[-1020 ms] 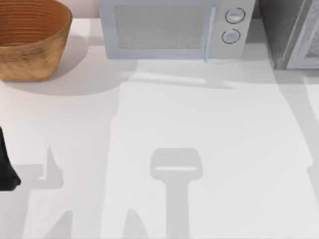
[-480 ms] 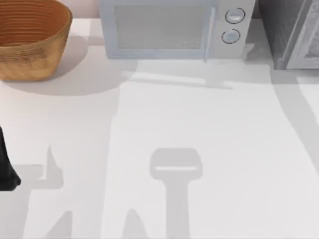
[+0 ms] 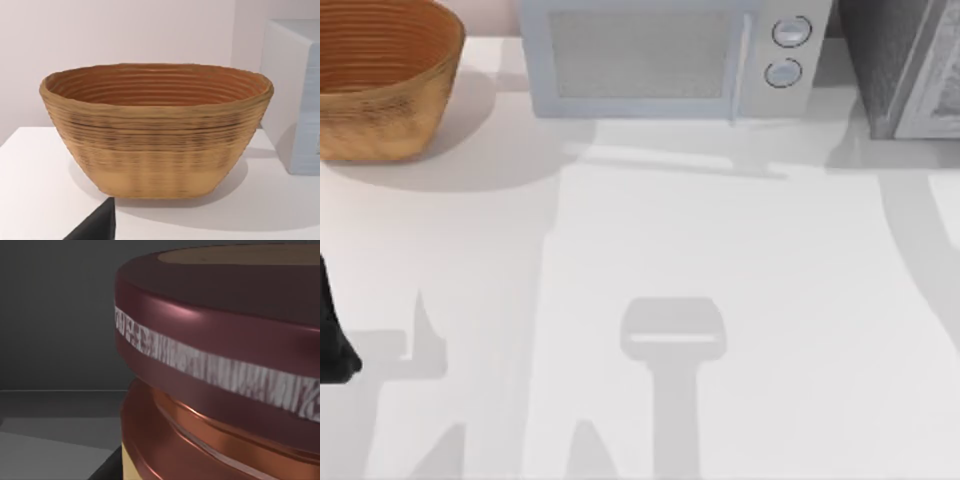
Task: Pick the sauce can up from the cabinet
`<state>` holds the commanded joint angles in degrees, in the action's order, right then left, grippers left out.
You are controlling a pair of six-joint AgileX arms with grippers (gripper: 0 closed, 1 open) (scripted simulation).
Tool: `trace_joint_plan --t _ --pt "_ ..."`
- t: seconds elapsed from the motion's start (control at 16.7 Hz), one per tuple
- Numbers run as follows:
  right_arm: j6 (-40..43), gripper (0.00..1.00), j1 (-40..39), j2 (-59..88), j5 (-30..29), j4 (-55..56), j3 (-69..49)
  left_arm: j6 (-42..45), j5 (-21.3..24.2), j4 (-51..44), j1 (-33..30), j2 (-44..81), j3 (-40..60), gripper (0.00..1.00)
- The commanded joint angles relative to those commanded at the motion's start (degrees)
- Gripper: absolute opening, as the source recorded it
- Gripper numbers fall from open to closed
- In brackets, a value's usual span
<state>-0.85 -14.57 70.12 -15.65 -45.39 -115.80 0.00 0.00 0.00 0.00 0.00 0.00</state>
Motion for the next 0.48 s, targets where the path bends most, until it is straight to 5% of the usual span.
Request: trace_joint_plan --t 0.48 --pt "0.1 0.00 2.1 -7.3 1.7 4.6 12.7 0.0 0.0 0.0 0.0 0.0 0.0 1.00"
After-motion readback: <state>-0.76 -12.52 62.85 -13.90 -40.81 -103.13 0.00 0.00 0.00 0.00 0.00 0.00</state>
